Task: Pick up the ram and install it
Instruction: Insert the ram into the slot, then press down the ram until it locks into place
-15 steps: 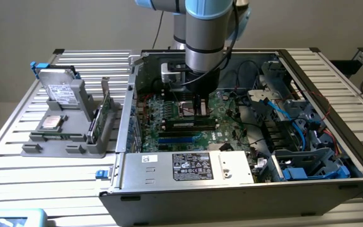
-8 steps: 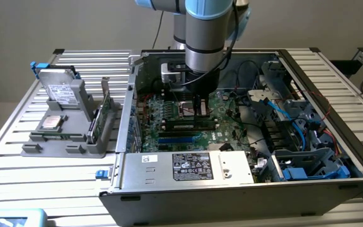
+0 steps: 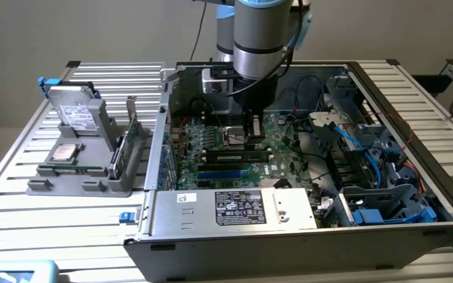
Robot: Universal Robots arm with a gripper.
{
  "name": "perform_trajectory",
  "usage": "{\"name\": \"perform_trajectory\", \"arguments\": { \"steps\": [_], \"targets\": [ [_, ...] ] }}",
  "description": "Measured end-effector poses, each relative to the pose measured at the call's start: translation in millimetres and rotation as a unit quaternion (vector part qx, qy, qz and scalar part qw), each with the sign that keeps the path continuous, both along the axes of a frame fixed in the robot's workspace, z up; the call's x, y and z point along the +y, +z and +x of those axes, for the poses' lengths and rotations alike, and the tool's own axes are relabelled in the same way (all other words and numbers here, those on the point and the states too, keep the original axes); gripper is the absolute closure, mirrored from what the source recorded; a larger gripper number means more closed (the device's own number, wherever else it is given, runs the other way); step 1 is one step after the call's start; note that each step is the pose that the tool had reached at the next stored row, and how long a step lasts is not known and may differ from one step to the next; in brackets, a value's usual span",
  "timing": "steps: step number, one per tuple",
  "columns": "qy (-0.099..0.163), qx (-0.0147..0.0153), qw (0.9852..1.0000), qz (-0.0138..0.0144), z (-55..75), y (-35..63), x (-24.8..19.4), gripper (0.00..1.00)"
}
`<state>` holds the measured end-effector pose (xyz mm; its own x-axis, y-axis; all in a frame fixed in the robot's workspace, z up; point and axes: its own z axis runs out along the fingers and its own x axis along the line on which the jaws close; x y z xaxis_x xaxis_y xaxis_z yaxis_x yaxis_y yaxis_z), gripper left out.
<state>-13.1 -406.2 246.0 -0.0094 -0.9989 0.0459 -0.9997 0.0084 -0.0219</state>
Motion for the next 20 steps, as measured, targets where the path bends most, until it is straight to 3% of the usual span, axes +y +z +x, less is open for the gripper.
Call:
{"name": "perform_trajectory", "arguments": {
  "steps": [3, 5, 17, 19, 20],
  "targets": [
    [0.0, 0.0044, 1.0, 0.0002, 5.4, 3.2, -2.2, 0.78],
    [0.0, 0.0091, 1.0, 0.0007, 7.8, 3.6, -2.9, 0.78],
    [0.002, 0.0092, 1.0, 0.0006, 7.9, 3.6, -3.0, 0.78],
    [0.003, 0.0092, 1.0, 0.0006, 7.8, 3.6, -3.0, 0.8],
    [0.003, 0.0092, 1.0, 0.0006, 7.8, 3.6, -3.0, 0.86]
  ]
}}
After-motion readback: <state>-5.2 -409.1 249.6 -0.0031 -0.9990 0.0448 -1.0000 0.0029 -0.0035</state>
